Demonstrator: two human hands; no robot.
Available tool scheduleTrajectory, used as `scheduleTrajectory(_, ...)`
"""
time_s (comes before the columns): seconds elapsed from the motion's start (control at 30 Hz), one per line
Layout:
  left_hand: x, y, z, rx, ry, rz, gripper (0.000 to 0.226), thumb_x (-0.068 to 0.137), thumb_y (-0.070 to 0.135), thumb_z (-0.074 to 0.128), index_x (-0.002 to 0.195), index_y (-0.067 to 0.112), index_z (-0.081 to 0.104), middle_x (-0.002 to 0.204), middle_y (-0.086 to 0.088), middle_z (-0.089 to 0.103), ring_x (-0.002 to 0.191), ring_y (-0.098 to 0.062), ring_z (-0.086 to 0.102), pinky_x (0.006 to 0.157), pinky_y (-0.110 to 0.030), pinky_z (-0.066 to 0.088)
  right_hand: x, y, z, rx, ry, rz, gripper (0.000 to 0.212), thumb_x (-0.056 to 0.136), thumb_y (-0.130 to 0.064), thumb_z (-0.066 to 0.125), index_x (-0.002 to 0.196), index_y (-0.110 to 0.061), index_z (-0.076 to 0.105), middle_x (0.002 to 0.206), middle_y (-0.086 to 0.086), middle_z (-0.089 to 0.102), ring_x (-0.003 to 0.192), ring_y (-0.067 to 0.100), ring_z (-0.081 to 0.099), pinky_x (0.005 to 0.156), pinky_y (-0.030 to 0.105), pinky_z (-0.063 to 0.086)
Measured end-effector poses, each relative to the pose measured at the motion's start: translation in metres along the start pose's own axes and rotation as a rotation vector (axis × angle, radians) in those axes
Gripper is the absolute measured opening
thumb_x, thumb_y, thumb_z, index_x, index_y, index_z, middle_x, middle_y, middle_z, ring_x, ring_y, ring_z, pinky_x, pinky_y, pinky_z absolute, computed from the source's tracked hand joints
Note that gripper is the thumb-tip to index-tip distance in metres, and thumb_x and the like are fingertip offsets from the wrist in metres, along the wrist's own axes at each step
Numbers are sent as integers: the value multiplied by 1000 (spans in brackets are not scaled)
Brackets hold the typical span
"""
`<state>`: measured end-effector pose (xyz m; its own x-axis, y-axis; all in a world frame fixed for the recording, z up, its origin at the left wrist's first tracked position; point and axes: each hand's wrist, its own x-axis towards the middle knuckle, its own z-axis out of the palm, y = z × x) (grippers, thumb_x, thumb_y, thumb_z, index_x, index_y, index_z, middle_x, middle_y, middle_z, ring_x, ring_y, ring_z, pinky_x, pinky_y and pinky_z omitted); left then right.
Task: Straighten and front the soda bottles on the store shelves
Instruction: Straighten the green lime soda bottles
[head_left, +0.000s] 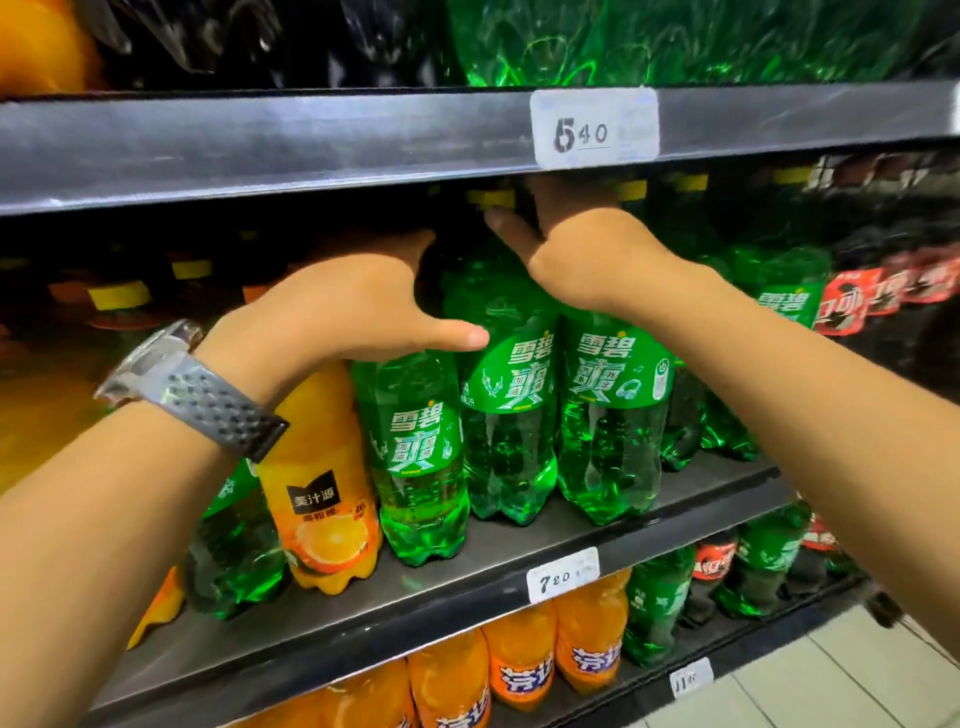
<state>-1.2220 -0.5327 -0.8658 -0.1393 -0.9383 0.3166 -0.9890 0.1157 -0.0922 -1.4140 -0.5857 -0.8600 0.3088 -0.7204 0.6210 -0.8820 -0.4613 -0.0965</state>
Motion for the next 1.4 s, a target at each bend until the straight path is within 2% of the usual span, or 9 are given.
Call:
scheduleTrajectory(0.13,22,30,-9,-183,50,7,110,70,87,39,152,16,19,142,-19,47,124,-32,49,89,-36,39,-36,31,-22,-458,160,131,65,87,-63,43,119,-7,54,109,24,60,101,40,53,81,42,41)
scheduleTrajectory(0.23,33,54,-10,-242,-7,56,114,72,81,49,153,10,11,159,-13,16,143,-29,25,112,-37,24,-53,43,-27,-329,68,308,83,75,-74,53,114,0,52,114,24,52,107,40,49,87,44,42)
scheduleTrajectory(0.3,35,64,-8,-280,-37,51,125,70,76,58,152,10,-9,161,-13,0,146,-28,16,115,-36,20,-57,45,-24,-203,-29,383,92,69,-78,56,120,-1,46,121,22,48,114,39,47,89,43,43)
scheduleTrajectory(0.43,32,70,-5,-236,-151,15,103,77,66,60,148,-1,26,154,-22,26,138,-34,34,108,-38,31,-55,45,-17,-206,-37,401,99,60,-83,58,117,-4,47,118,18,51,112,36,48,84,42,45)
scheduleTrajectory(0.6,34,62,-6,-360,-150,43,104,74,59,69,150,4,24,157,-17,22,141,-33,27,110,-38,26,-53,55,-24,-57,-74,438,87,54,-78,69,102,-9,47,95,2,49,87,23,48,63,33,37)
scheduleTrajectory(0.77,38,59,-3,-372,-126,66,109,72,59,72,152,8,17,158,-14,21,142,-32,26,113,-40,25,-59,76,-29,183,-119,407,98,55,-68,76,130,-12,48,129,4,54,118,20,51,101,38,42)
scheduleTrajectory(0.97,49,55,2,-266,56,98,139,55,70,77,152,24,-10,161,-8,7,145,-31,19,115,-43,24,-66,96,-26,392,-178,310,100,61,-62,72,143,-17,37,148,2,41,135,13,39,113,33,31)
scheduleTrajectory(1.17,54,53,7,-241,137,96,148,40,82,69,148,30,-18,162,-2,-5,148,-27,7,117,-40,15,-67,112,-22,375,-201,232,94,68,-64,68,143,-16,38,148,3,41,135,14,39,113,37,32)
scheduleTrajectory(1.4,51,61,7,-204,94,-28,148,39,76,73,147,35,-21,162,-6,-5,147,-29,10,115,-42,19,-58,131,-18,333,-171,92,89,73,-62,68,144,-20,36,145,4,45,132,16,43,97,19,32)
